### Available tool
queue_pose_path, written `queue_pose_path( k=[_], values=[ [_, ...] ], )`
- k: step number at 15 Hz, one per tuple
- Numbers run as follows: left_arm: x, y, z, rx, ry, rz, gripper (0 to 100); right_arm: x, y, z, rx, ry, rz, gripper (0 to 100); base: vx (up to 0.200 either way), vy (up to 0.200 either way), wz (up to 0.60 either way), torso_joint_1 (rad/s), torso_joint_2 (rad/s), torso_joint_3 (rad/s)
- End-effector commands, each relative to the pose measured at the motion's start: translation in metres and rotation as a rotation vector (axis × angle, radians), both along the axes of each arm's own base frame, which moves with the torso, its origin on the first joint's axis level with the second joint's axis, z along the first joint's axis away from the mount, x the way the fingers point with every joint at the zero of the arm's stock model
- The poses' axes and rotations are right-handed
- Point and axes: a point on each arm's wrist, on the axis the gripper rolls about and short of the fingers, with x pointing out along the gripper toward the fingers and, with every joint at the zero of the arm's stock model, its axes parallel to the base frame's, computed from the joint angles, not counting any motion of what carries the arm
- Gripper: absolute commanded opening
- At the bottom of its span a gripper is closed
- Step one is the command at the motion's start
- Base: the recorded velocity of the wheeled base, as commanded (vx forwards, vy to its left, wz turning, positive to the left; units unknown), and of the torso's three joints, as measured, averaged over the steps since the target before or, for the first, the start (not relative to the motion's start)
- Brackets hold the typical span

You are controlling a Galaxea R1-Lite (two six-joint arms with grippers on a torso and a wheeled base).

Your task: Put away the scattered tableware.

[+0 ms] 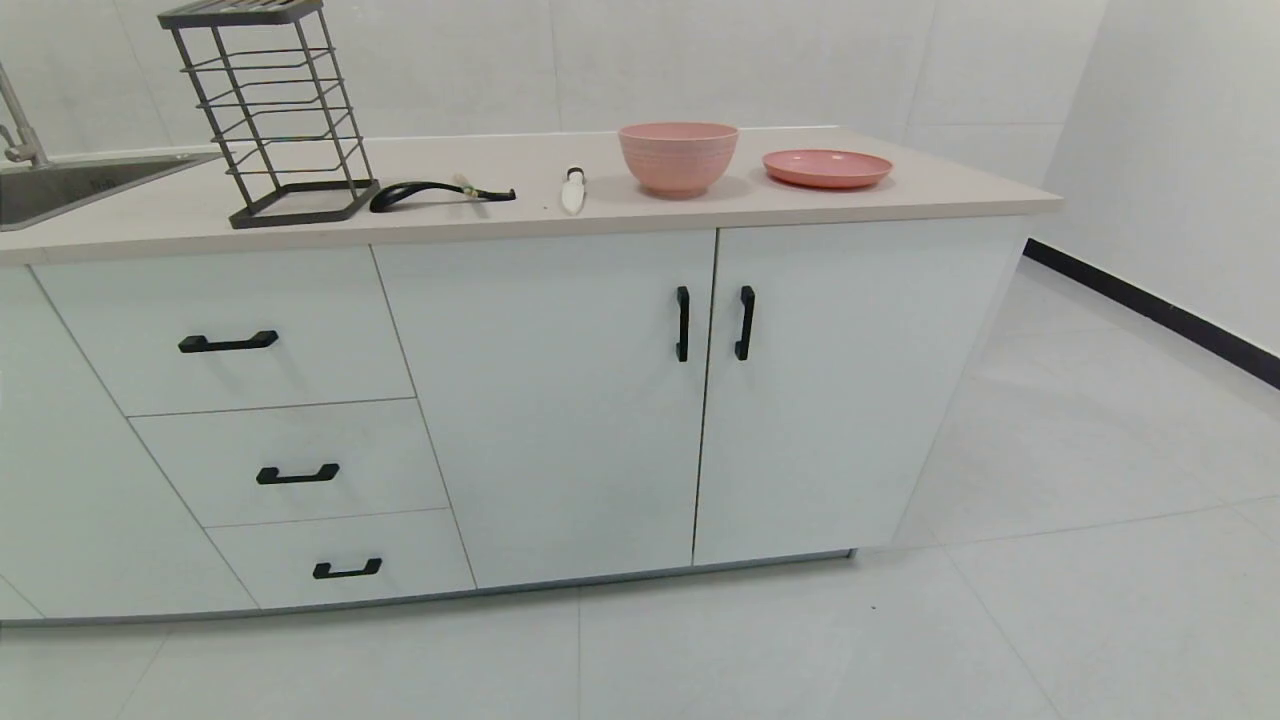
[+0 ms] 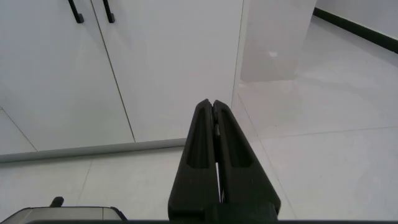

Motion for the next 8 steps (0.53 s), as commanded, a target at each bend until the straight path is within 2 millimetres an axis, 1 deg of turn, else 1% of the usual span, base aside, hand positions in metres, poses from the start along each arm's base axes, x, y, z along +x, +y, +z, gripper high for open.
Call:
queue_pose_path(
  k=[1,8],
  values=[
    [0.0001,0.0000,0.0000,0.000,0.002,0.000,100,0.0000,0.0000,0.0002,0.000,-0.001,0.000,0,0.000,0.000,0.00,0.000,0.00,0.000],
    [0.0001,0.0000,0.0000,0.008,0.002,-0.001,100,0.0000,0.0002,0.0004,-0.012,-0.002,0.010,0,0.000,0.000,0.00,0.000,0.00,0.000]
  ],
)
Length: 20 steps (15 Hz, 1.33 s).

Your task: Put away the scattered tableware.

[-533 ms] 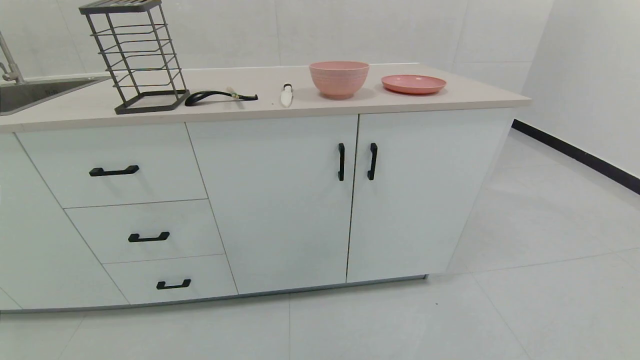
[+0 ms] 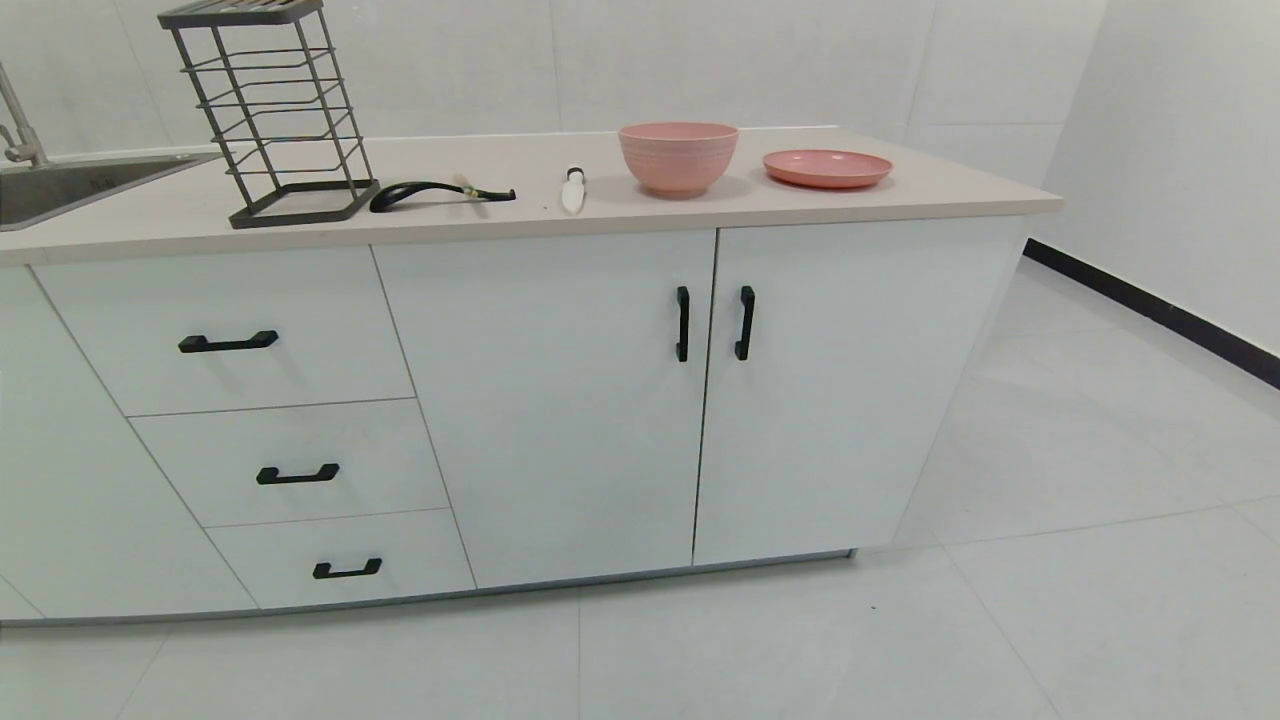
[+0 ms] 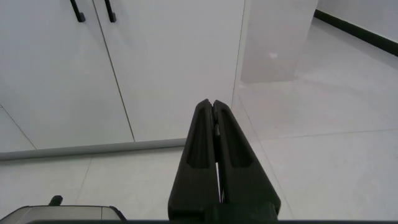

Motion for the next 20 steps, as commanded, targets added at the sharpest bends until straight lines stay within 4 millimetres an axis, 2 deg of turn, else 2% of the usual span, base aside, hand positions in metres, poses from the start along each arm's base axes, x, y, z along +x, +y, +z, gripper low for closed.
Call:
queue_pose_path(
  k=[1,7,9,11,13,14,15,16,17,19,20],
  values=[
    [0.000,0.000,0.000,0.000,0.001,0.000,100,0.000,0.000,0.000,-0.001,-0.001,0.003,0,0.000,0.000,0.00,0.000,0.00,0.000],
    [0.000,0.000,0.000,-0.002,0.001,0.000,100,0.000,0.000,0.002,0.014,-0.020,-0.005,0,0.000,0.000,0.00,0.000,0.00,0.000],
    [0.000,0.000,0.000,0.000,0.001,0.000,100,-0.008,0.000,0.034,0.011,-0.183,-0.005,0,0.000,0.000,0.00,0.000,0.00,0.000],
    [0.000,0.000,0.000,0.000,0.002,0.000,100,-0.014,0.001,0.054,0.008,-0.149,0.020,0,0.000,0.000,0.00,0.000,0.00,0.000],
    [0.000,0.000,0.000,0.003,0.002,-0.007,100,-0.003,0.002,0.071,0.003,-0.049,0.159,0,0.000,0.000,0.00,0.000,0.00,0.000],
    [0.000,0.000,0.000,0.001,0.002,-0.020,100,0.010,0.004,0.078,0.002,0.025,0.221,0,0.000,0.000,0.00,0.000,0.00,0.000],
    [0.000,-0.001,0.000,0.001,0.002,-0.026,100,0.024,0.005,0.082,0.010,0.100,0.271,0,0.000,0.000,0.00,0.000,0.00,0.000],
    [0.000,-0.001,0.000,0.001,0.002,-0.026,100,0.027,0.006,0.082,0.012,0.112,0.279,0,0.000,0.000,0.00,0.000,0.00,0.000],
    [0.000,-0.001,0.000,0.001,0.002,-0.026,100,0.053,0.009,0.090,-0.001,0.192,0.370,0,0.000,0.000,0.00,0.000,0.00,0.000],
    [0.000,-0.001,0.000,0.001,0.002,-0.026,100,0.081,0.013,0.102,-0.016,0.223,0.409,0,0.000,0.000,0.00,0.000,0.00,0.000],
    [0.000,-0.001,0.000,0.001,0.002,-0.026,100,0.110,0.018,0.108,-0.022,0.226,0.433,100,0.000,0.000,0.00,0.000,0.00,0.000]
  ],
)
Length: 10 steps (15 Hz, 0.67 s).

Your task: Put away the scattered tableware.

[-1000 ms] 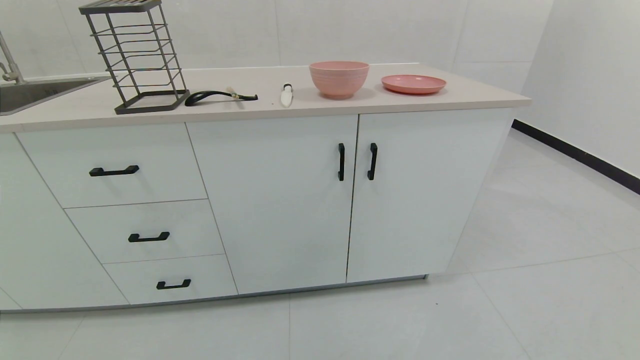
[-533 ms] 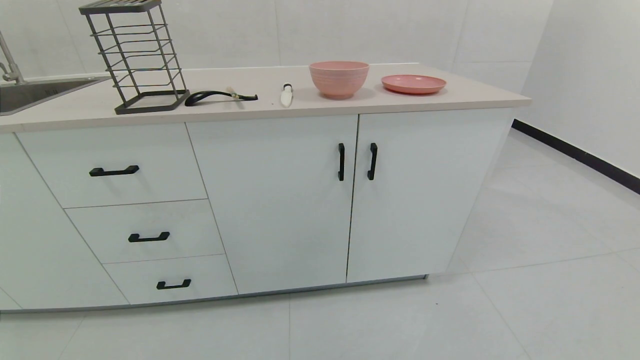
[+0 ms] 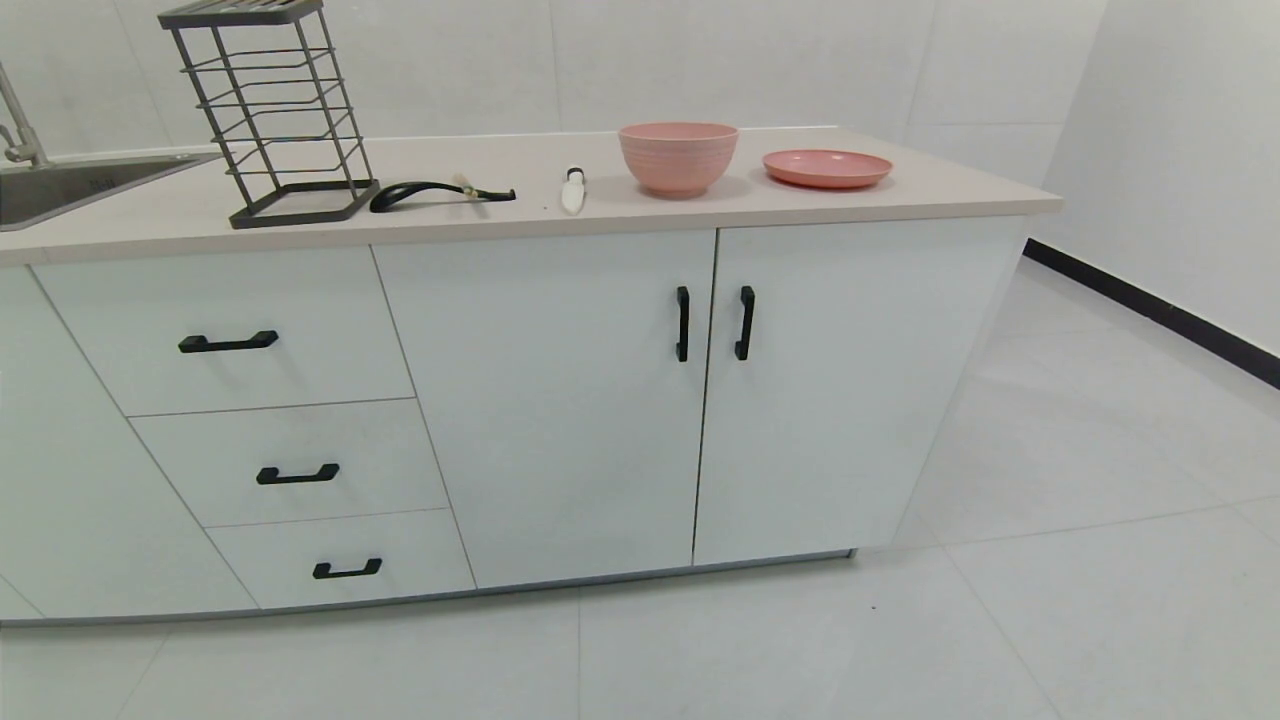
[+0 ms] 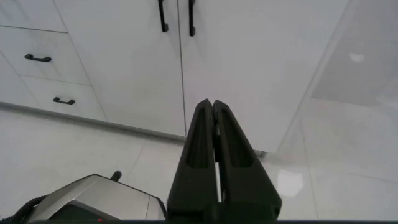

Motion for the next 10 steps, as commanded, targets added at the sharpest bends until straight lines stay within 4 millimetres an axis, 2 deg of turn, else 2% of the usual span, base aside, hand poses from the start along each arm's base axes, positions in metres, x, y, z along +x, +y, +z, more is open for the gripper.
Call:
queue_pose_path(
  k=[1,3,4,5,7,10],
  values=[
    [0.000,0.000,0.000,0.000,0.001,0.000,100,0.081,0.012,0.011,-0.036,0.120,0.095,100,0.000,0.000,0.00,0.000,0.00,0.000],
    [0.000,0.000,0.000,0.000,0.001,0.000,100,0.119,0.019,0.013,-0.051,0.104,0.114,100,0.000,0.000,0.00,0.000,0.00,0.000],
    [0.000,0.000,0.000,0.000,0.001,0.000,100,0.125,0.021,0.013,-0.051,0.094,0.120,100,0.000,0.000,0.00,0.000,0.00,0.000],
    [0.000,0.000,0.000,0.000,0.001,0.000,100,0.151,0.030,0.014,-0.048,0.053,0.145,100,0.000,0.000,0.00,0.000,0.00,0.000],
    [0.000,0.000,0.000,0.000,0.001,0.000,100,0.172,0.041,0.012,-0.046,0.037,0.182,100,0.000,0.000,0.00,0.000,0.00,0.000],
    [0.000,0.000,0.000,0.000,-0.001,0.000,100,0.217,0.070,-0.001,-0.050,0.044,0.256,100,0.000,0.000,0.00,0.000,0.00,0.000]
  ],
)
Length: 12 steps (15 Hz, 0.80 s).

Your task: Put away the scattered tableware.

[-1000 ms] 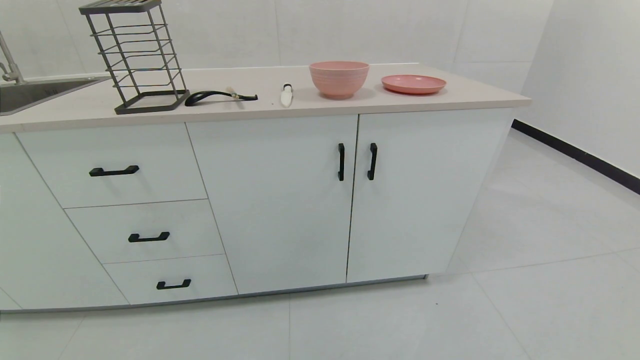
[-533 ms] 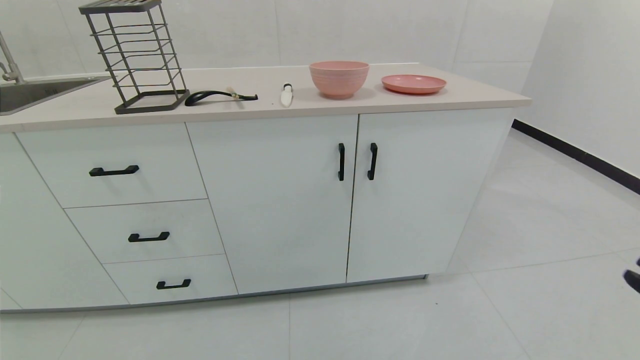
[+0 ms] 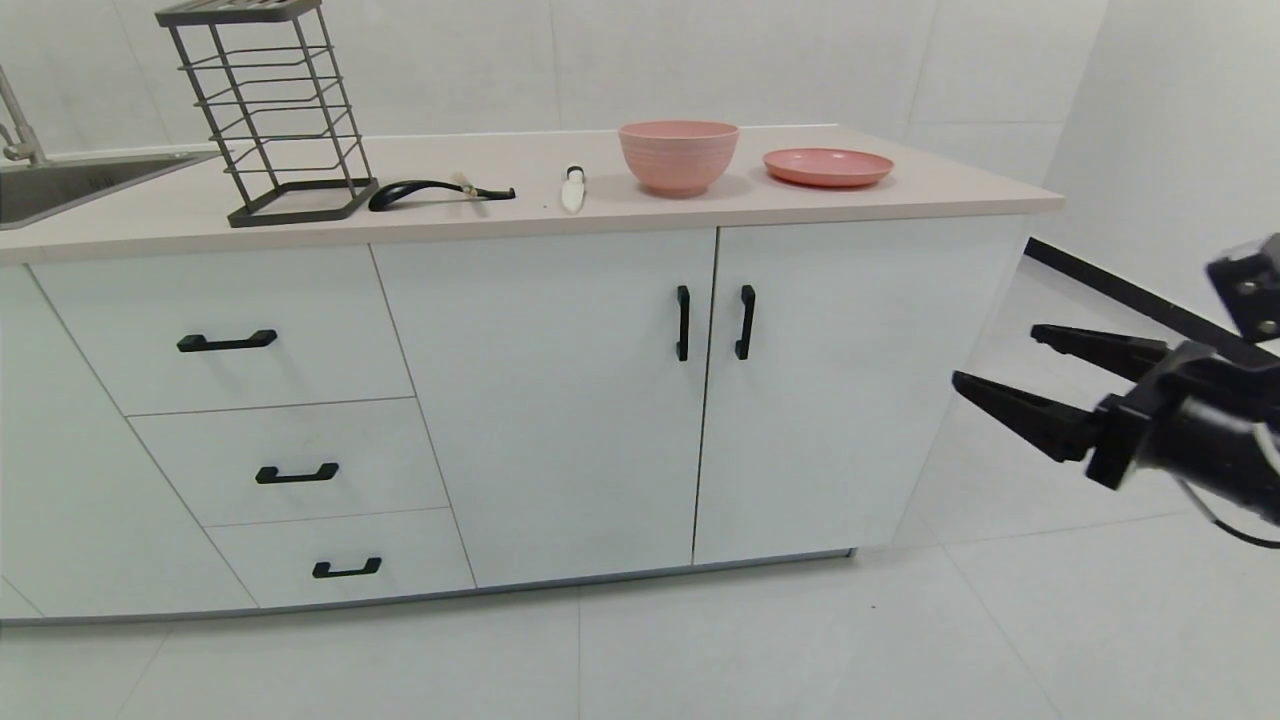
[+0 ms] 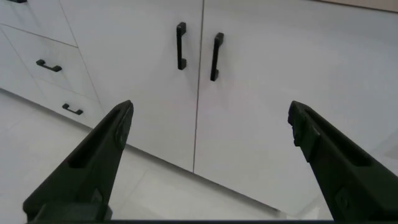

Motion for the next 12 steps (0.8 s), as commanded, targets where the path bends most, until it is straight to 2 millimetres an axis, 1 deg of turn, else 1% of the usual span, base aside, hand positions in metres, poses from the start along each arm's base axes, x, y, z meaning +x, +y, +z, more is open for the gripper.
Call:
queue_pose_path(
  k=[1,3,4,7,9,10,11,12],
  values=[
    [0.000,0.000,0.000,-0.001,0.000,-0.001,100,0.054,0.030,-0.024,-0.018,0.065,0.065,100,0.000,0.000,0.00,0.000,0.00,0.000],
    [0.000,0.000,0.000,-0.005,0.000,-0.001,100,0.084,0.041,-0.028,-0.012,0.039,0.073,100,0.000,0.000,0.00,0.000,0.00,0.000],
    [0.000,0.000,0.000,-0.005,0.000,-0.003,100,0.090,0.043,-0.030,-0.011,0.038,0.073,100,0.000,0.000,0.00,0.000,0.00,0.000],
    [0.000,0.000,0.000,0.001,0.000,-0.012,100,0.127,0.054,-0.043,-0.006,0.024,0.073,100,0.000,0.000,0.00,0.000,0.00,0.000],
    [0.000,-0.001,0.001,0.033,-0.010,-0.047,100,0.142,0.057,-0.049,-0.004,0.011,0.068,100,0.000,0.000,0.00,0.000,0.00,0.000],
    [0.000,-0.001,0.003,0.066,-0.030,-0.046,100,0.145,0.058,-0.051,-0.004,0.010,0.068,100,0.000,0.000,0.00,0.000,0.00,0.000],
    [-0.010,-0.001,0.044,0.081,-0.299,-0.042,100,0.142,0.059,-0.060,-0.011,0.031,0.073,100,0.000,0.000,0.00,0.000,0.00,0.000],
    [-0.016,-0.002,0.068,0.088,-0.384,-0.055,100,0.140,0.058,-0.068,-0.020,0.044,0.074,100,0.000,0.000,0.00,0.000,0.00,0.000]
  ],
)
